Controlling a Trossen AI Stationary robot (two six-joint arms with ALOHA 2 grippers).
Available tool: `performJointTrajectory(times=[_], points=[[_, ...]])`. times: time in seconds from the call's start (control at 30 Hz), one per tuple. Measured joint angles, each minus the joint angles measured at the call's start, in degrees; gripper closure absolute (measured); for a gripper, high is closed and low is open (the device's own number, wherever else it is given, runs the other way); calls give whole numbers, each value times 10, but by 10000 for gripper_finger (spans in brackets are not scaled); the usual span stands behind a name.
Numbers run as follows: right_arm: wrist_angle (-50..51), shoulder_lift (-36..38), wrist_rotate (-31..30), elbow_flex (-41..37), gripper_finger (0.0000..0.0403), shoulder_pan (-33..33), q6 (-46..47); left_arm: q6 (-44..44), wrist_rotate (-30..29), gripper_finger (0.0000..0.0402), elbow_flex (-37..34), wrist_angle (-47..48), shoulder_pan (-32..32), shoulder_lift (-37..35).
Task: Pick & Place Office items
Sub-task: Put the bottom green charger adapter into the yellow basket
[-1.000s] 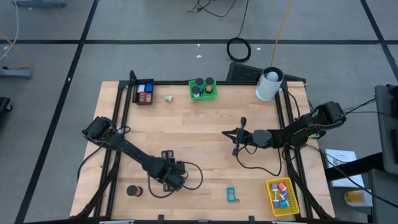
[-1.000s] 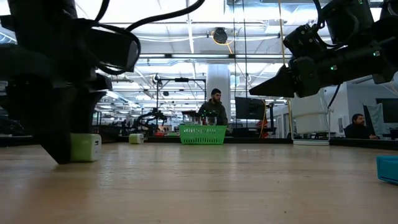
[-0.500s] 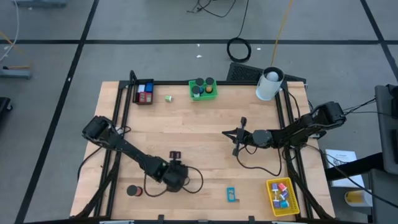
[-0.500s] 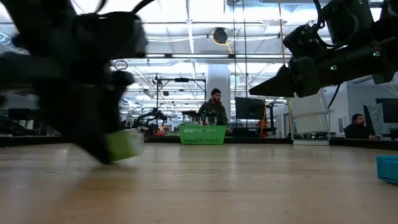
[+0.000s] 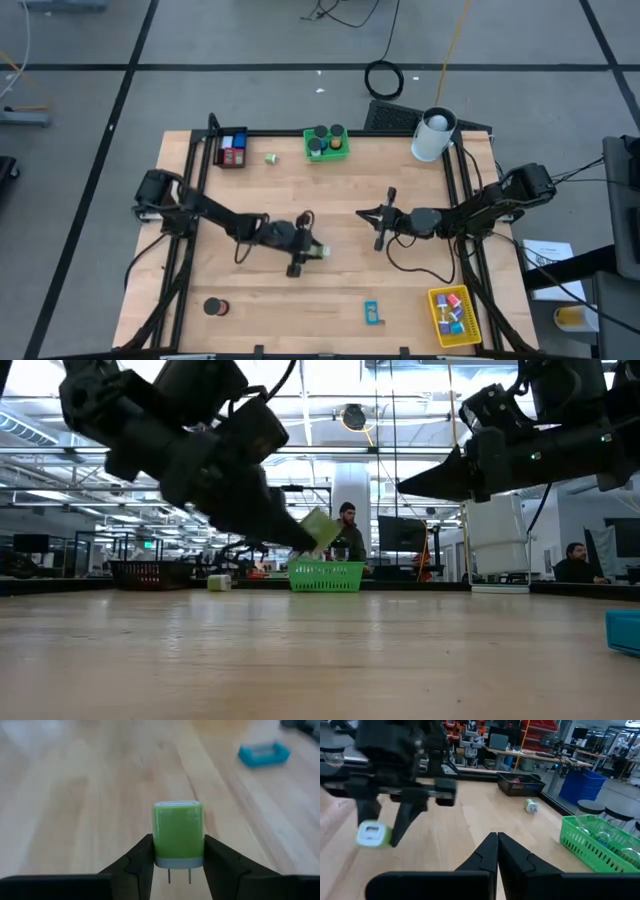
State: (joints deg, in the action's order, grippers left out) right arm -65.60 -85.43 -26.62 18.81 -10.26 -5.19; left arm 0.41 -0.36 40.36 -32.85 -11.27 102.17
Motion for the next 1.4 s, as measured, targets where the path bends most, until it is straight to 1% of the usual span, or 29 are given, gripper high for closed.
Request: performJointTrajectory(times=[0.07,0.1,0.17,0.23,0.27,0.3,0.33,0.37,0.4,0.47,0.53,0.6,0.8,0.9,0.97,1.1,1.17,1.23,1.3,1.4], points=[[-6,0,2,0,399,0,10,7,6,262,-8,-39,19,-1],[-6,0,9,0,399,0,30,11,3,262,-12,-50,26,-1],[-3,0,47,0,399,1,77,20,-1,262,-17,-70,40,0],[-2,0,103,12,399,6,100,34,-2,262,-20,-91,51,0],[15,0,128,26,399,8,107,40,-2,262,-20,-102,56,0],[53,1,143,43,398,7,110,41,2,262,-20,-108,61,-1],[112,1,145,65,397,2,109,42,11,261,-20,-110,65,-1],[186,0,135,91,395,-4,103,42,23,261,-20,-109,70,-1],[268,-1,112,122,391,-10,95,40,29,261,-20,-108,74,-1],[411,-12,51,186,376,-18,75,37,38,261,-20,-108,79,-1],[509,-18,8,234,352,-27,39,36,47,261,-20,-108,81,-1],[559,-18,-3,265,321,-38,-10,35,63,261,-20,-106,80,-1],[574,-17,0,306,207,-63,-160,25,145,261,-20,-109,83,-1],[571,-19,39,317,162,-70,-209,19,165,261,-20,-112,86,-1],[573,-26,67,326,145,-72,-214,15,179,261,-20,-116,89,-1],[588,-32,101,349,137,-70,-212,9,185,261,-19,-121,92,-1],[588,-53,99,364,140,-68,-225,9,185,261,-20,-122,91,-1],[619,-70,99,379,146,-67,-249,8,186,261,-19,-122,91,-1],[632,-98,102,414,151,-66,-269,7,186,261,-19,-119,91,-1],[694,-133,84,458,157,-62,-294,8,186,261,-19,-119,91,0]])
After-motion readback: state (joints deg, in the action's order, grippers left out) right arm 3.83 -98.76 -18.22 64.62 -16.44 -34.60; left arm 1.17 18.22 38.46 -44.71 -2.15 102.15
